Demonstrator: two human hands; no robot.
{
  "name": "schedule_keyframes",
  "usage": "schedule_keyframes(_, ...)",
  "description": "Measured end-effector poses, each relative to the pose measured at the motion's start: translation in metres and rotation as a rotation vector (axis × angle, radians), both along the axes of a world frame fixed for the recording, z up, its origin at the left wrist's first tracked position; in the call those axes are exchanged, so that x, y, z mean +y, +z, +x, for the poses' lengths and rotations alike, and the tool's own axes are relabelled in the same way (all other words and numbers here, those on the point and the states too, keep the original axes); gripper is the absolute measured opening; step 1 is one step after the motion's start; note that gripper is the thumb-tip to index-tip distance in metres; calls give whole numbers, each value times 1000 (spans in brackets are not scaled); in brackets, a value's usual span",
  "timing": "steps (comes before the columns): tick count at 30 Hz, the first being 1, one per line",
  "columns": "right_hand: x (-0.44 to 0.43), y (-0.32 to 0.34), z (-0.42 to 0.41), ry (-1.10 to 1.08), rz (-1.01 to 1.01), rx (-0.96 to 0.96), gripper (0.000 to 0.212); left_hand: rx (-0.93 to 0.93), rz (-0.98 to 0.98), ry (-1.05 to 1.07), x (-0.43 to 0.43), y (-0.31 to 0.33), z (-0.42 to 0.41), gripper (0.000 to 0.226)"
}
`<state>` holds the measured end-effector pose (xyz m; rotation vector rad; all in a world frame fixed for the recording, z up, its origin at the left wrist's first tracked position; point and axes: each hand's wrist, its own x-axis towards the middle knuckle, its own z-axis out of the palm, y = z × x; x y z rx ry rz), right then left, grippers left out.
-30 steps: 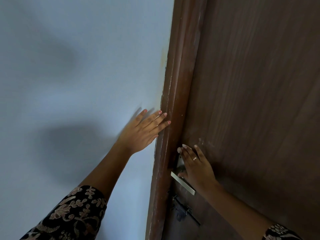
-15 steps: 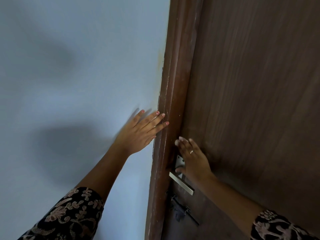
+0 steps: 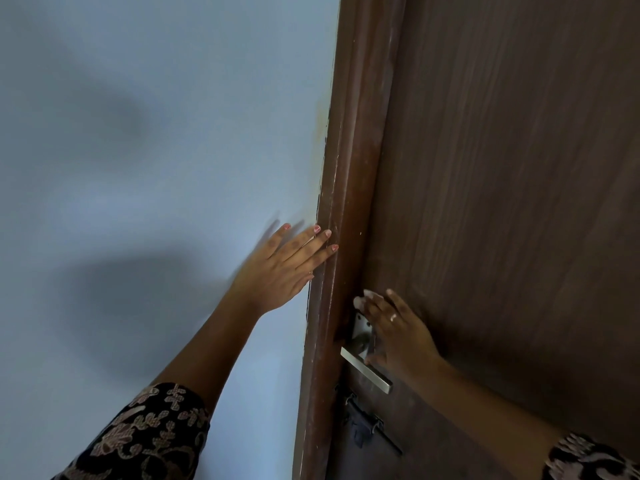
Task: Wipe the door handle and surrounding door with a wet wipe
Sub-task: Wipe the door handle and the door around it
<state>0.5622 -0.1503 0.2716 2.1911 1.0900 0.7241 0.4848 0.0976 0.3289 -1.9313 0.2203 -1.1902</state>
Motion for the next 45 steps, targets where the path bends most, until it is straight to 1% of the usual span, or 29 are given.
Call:
schedule_keyframes(1, -11, -5, -4, 1, -17, -18, 88, -6, 2, -2, 0, 0, 0, 60)
schedule_keyframes(3, -28, -3, -11, -22, 16, -56, 87, -17, 5, -5, 0, -1, 0, 59)
schedule_keyframes(7, -28, 29, -10, -92, 210, -161, 87, -22, 12, 0, 0, -1, 1, 59)
schedule_keyframes(8, -23, 33, -8, -94, 226, -162, 88, -24, 11, -2, 0, -1, 1, 59)
schedule_keyframes(10, -16, 27, -7, -59, 186, -121, 86, -25, 8, -1, -1, -1, 0, 58)
schedule_keyframes(12, -21, 8, -12, -33, 99, -26, 83, -25, 9, 3, -1, -1, 0, 58)
schedule_keyframes(14, -39, -11, -21, -19, 76, 25, 81, -20, 14, 5, 0, -2, 0, 58)
schedule_keyframes(16, -54, -12, -31, -70, 123, 27, 79, -20, 21, 15, 1, -3, 1, 58)
schedule_keyframes(18, -59, 2, -34, -106, 178, -20, 80, -25, 27, 29, 1, -4, 2, 58)
schedule_keyframes(20, -53, 20, -27, -111, 264, -102, 81, -16, 31, 32, 1, -4, 3, 58)
schedule_keyframes(22, -43, 29, -20, -123, 306, -111, 83, -8, 39, 38, 0, -3, 2, 58)
schedule_keyframes(24, -34, 20, -16, -78, 253, -46, 83, -7, 50, 49, 0, -3, 1, 59)
schedule_keyframes(27, -35, -16, -18, -11, 140, 92, 82, -7, 58, 64, -1, -1, -1, 59)
schedule_keyframes(31, -53, -49, -21, 2, 169, 207, 96, 1, 58, 69, -1, -1, -1, 59)
schedule_keyframes(36, -41, -47, -17, -33, 228, 182, 101, -3, 61, 73, 1, -3, 3, 59)
schedule_keyframes(39, -30, -55, -15, -16, 247, 231, 108, -7, 66, 74, 3, -5, 4, 60)
schedule_keyframes(41, -29, -68, -16, -22, 253, 307, 113, -3, 69, 81, 3, -6, 4, 60)
schedule_keyframes(43, -32, -89, -20, -20, 308, 417, 113, 7, 71, 84, 3, -6, 4, 61)
schedule_keyframes(44, -32, -101, -23, -37, 308, 452, 111, 10, 71, 81, 4, -6, 3, 61)
schedule_keyframes(45, -31, -111, -27, -68, 262, 451, 111, 11, 72, 79, 4, -6, 3, 60)
